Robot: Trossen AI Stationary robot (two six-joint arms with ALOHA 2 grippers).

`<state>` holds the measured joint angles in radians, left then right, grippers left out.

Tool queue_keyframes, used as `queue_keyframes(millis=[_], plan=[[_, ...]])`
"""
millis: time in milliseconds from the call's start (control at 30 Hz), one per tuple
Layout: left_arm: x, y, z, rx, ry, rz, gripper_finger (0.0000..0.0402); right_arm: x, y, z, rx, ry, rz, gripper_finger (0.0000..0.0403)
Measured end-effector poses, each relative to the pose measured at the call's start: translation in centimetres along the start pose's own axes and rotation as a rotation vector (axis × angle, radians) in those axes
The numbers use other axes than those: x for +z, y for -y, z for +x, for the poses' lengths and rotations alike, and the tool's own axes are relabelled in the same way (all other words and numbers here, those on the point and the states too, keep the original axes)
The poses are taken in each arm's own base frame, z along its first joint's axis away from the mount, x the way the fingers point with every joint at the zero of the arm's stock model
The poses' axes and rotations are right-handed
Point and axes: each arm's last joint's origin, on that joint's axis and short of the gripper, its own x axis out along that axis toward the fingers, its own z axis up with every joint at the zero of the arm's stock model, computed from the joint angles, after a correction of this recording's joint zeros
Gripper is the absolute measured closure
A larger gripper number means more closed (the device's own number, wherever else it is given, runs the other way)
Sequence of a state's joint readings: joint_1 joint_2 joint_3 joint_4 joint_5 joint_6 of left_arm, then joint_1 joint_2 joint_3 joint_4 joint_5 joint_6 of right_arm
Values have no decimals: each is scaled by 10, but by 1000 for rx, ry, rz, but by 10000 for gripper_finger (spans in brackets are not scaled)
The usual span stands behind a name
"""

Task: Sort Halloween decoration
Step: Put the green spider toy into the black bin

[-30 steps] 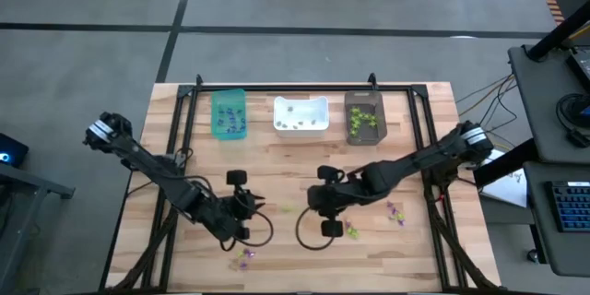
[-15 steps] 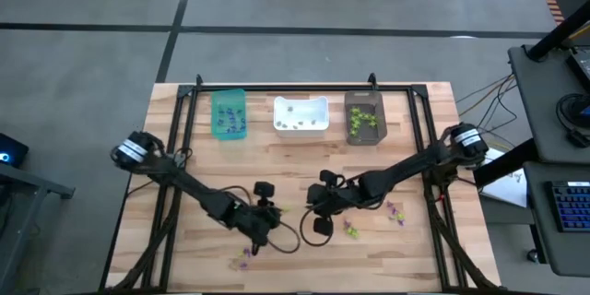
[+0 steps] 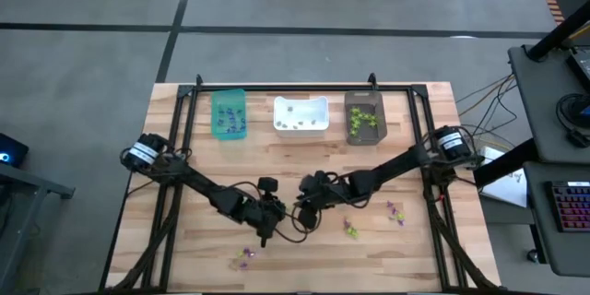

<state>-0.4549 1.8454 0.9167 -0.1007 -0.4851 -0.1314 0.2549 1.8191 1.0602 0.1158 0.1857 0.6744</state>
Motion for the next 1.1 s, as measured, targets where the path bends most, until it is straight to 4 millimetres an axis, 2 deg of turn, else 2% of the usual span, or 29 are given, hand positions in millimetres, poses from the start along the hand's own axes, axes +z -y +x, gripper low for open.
queue_keyframes(millis=[200,400,833,967,1100], plan=[[-7,-3,6,-4,-13,-18,363,-7,12,15,-20,-51,102,244],[-11,-3,8,-9,9,-34,363,-8,10,24,-18,-58,104,215],[-13,-3,9,-12,9,-62,363,-5,4,55,33,-82,27,215],[-13,-3,8,-11,11,-67,363,-5,2,56,43,-85,-5,219],[-12,-4,7,-6,15,-68,363,-4,3,57,44,-88,-13,244]])
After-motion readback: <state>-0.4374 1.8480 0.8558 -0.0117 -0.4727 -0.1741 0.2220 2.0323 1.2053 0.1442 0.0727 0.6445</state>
